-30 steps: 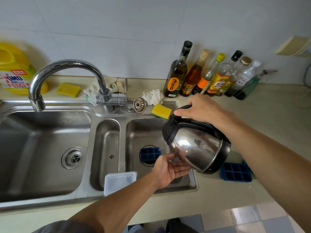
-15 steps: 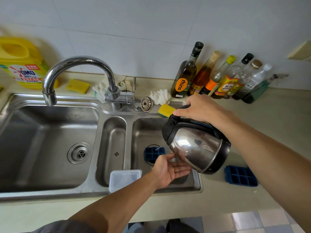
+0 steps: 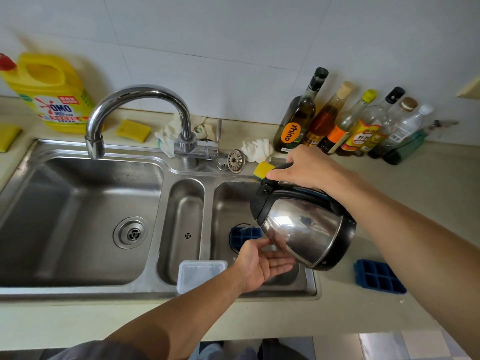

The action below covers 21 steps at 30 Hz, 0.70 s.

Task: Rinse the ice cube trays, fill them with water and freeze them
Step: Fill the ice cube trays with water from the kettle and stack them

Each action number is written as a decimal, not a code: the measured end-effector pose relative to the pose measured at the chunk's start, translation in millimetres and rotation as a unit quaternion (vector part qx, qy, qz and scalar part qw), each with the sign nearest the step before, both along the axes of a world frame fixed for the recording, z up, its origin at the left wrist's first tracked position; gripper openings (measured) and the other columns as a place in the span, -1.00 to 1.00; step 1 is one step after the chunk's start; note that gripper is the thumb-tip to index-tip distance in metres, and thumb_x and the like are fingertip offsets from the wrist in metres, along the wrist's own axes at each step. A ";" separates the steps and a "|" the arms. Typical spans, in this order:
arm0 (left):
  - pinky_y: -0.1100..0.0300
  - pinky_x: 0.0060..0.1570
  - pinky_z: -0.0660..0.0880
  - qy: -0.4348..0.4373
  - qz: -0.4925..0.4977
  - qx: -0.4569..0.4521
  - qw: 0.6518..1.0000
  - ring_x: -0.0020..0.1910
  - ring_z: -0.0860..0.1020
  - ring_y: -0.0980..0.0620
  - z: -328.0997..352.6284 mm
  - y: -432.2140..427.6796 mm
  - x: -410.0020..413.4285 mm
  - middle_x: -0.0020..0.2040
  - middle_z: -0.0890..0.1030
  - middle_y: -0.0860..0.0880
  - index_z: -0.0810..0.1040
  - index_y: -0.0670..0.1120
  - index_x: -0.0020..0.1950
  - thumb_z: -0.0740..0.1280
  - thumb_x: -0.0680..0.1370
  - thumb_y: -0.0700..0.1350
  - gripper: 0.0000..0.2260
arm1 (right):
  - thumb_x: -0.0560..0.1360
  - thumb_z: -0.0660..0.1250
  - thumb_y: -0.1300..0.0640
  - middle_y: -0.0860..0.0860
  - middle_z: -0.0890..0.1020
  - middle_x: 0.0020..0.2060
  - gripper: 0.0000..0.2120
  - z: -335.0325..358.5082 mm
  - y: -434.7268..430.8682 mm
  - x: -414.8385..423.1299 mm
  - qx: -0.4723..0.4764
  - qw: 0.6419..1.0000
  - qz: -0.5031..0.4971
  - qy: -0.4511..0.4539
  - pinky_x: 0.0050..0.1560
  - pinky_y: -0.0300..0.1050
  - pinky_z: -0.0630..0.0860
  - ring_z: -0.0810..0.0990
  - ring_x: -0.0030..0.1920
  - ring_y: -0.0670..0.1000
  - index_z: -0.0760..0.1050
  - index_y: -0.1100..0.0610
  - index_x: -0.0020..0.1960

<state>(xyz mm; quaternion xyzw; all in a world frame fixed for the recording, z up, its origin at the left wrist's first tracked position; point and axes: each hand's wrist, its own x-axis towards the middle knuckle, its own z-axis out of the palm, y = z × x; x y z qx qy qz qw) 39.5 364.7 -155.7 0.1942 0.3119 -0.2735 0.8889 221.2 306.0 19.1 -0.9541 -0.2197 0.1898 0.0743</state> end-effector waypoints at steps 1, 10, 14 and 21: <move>-0.13 0.19 0.59 0.000 0.002 0.000 1.000 0.19 0.63 -0.32 -0.1 0.5 -0.3 0.20 0.61 -0.40 0.46 -0.26 0.40 0.06 0.71 -0.04 -0.60 | 0.35 0.45 -0.39 0.00 0.41 -0.46 -0.42 -0.2 1.3 -0.3 -0.001 1.000 0.002 0.000 -0.42 -0.11 0.22 0.41 -0.42 0.03 0.43 0.12 -0.37; -0.15 0.26 0.54 -0.001 0.003 -0.004 1.000 0.22 0.61 -0.33 -1.7 3.9 -1.6 0.22 0.60 -0.41 0.46 -0.26 0.41 0.05 0.71 -0.04 -0.59 | 0.38 0.45 -0.35 0.00 0.33 -0.49 -0.42 2.3 8.8 -2.4 -0.007 1.000 0.017 -0.004 -0.39 -0.08 0.20 0.33 -0.44 0.02 0.34 0.10 -0.41; -0.16 0.31 0.51 0.000 -0.001 -0.003 1.000 0.23 0.61 -0.33 -1.4 3.5 -2.6 0.23 0.59 -0.41 0.44 -0.26 0.42 0.04 0.72 -0.04 -0.58 | 0.37 0.46 -0.35 -0.01 0.32 -0.49 -0.43 2.6 9.3 -4.0 -0.004 1.000 0.014 -0.003 -0.39 -0.08 0.20 0.33 -0.44 0.02 0.35 0.11 -0.38; -0.16 0.29 0.52 -0.002 0.003 -0.005 1.000 0.23 0.61 -0.33 0.5 4.3 -3.5 0.23 0.59 -0.41 0.47 -0.26 0.40 0.05 0.71 -0.03 -0.59 | 0.39 0.46 -0.33 -0.02 0.30 -0.49 -0.43 5.1 12.3 -5.4 -0.006 1.000 0.019 -0.008 -0.41 -0.08 0.17 0.30 -0.45 0.01 0.33 0.09 -0.40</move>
